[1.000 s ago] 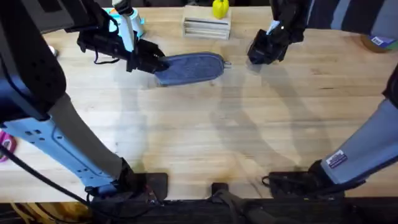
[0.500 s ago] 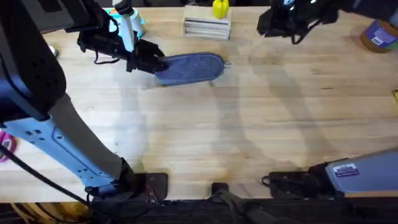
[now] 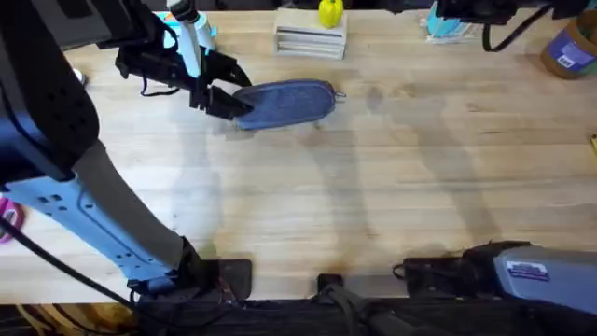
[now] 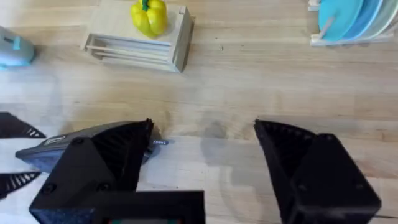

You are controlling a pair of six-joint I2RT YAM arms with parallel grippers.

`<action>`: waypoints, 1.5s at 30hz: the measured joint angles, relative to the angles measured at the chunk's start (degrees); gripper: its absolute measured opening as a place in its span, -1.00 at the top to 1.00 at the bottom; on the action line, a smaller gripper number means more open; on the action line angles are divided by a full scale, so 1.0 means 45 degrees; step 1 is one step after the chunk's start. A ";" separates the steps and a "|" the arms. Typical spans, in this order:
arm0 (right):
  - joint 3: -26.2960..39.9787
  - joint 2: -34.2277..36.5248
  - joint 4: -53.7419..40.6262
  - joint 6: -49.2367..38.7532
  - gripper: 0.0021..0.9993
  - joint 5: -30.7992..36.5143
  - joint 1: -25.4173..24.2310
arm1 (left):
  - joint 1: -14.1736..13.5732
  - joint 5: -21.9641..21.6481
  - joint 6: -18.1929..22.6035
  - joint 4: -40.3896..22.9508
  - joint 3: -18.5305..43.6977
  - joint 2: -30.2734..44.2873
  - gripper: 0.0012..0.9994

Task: Unzip the bag, pick up the pens from the table one at a time and place them inside, then zip the bag closed.

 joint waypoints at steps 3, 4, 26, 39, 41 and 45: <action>0.0000 -0.0003 0.0000 0.0000 -0.99 0.0000 0.0000 | 0.0004 0.0024 -0.0045 0.0002 -0.0002 0.0000 -0.91; 0.0000 -0.0003 0.0000 0.0000 -0.99 0.0000 0.0000 | 0.0000 0.0019 -0.0049 -0.0004 -0.0002 0.0000 -0.97; 0.0005 -0.1961 -0.0851 -0.1895 -1.00 0.0049 0.0000 | 0.0364 -0.1812 -0.0733 -0.3082 0.1708 -0.2046 -0.99; 0.0005 -0.3463 -0.2837 -0.2569 -1.00 0.0087 0.0000 | 0.0359 -0.4812 -0.6355 -0.4863 0.4255 -0.6771 -0.99; 0.0005 -0.3702 -0.2905 -0.2574 -1.00 0.0087 0.0000 | 0.0359 -0.5361 -0.7330 -0.4919 0.4526 -0.7611 -0.99; 0.0005 -0.4120 -0.2909 -0.2574 -1.00 0.0087 0.0000 | 0.0359 -0.6065 -0.8790 -0.5111 0.4792 -0.9186 -0.99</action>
